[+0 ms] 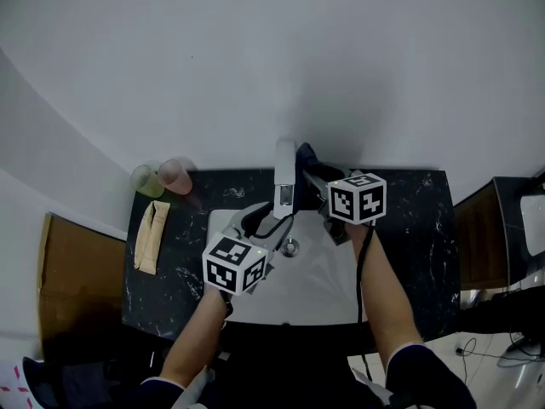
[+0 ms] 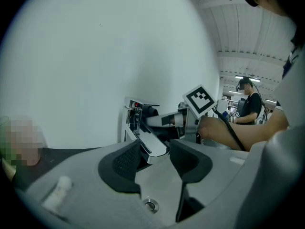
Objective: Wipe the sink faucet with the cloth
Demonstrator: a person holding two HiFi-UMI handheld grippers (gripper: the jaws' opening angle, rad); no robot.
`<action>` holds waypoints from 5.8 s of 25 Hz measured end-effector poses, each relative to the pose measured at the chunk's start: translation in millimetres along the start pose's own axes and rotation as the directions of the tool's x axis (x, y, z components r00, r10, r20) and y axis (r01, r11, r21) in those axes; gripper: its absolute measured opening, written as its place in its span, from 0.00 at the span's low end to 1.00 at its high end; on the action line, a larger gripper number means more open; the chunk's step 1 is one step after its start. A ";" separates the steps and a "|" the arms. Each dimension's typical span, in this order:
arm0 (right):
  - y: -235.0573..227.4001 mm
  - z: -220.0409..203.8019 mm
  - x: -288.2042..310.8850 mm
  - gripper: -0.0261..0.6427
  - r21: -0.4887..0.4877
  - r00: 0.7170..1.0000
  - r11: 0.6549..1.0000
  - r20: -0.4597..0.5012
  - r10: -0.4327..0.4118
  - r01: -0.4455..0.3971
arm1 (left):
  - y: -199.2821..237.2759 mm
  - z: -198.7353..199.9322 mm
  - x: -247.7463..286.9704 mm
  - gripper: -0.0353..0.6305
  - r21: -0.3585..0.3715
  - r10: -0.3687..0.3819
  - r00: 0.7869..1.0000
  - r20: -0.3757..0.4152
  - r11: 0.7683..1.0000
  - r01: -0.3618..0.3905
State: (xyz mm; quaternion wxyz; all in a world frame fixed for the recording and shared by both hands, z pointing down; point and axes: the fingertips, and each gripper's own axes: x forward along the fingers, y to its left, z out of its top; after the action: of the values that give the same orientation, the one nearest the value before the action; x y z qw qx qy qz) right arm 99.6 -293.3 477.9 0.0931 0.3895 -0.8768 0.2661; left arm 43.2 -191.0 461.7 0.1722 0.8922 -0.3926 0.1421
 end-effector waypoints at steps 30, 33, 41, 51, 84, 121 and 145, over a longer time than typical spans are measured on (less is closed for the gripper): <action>33.4 -102.3 12.7 0.19 -0.126 0.910 0.985 -0.410 0.054 -0.116 | -0.1 -1.5 0.4 0.35 0.014 0.040 0.999 -0.006 0.999 -0.040; 31.9 -103.1 18.0 0.20 -0.128 0.904 0.985 -0.424 0.049 -0.114 | 0.1 -0.7 1.2 0.35 0.012 0.036 0.999 -0.002 0.999 -0.036; 28.2 -90.0 23.5 0.20 -0.198 0.934 0.974 -0.356 0.031 -0.108 | -0.7 -0.5 1.3 0.35 0.011 0.031 1.000 0.004 0.999 -0.031; 30.6 -64.8 6.1 0.19 -0.271 0.971 0.955 -0.233 0.055 -0.119 | -0.1 -0.9 1.4 0.35 0.008 0.032 0.999 0.004 0.999 -0.032; 65.7 9.5 -27.5 0.19 -0.544 0.995 0.835 -0.091 0.041 -0.084 | -2.4 0.0 2.6 0.35 -0.001 0.027 0.999 0.037 1.000 -0.027; 111.3 -35.9 -53.8 0.19 -0.590 0.919 0.751 -0.392 0.052 -0.295 | -12.4 -16.2 -11.9 0.29 0.070 0.023 0.999 -0.031 0.997 -0.021; 62.7 1.5 -14.6 0.19 -0.539 0.967 0.832 -0.254 -0.011 -0.132 | -1.3 -13.9 -12.5 0.17 0.075 0.036 0.999 -0.023 0.997 -0.034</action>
State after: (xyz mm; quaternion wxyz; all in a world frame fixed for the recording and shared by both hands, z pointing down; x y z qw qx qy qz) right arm 63.7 -250.1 446.6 0.3012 0.2819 -0.9095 0.0514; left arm 34.4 -176.3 469.1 0.1411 0.8891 -0.4006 0.1703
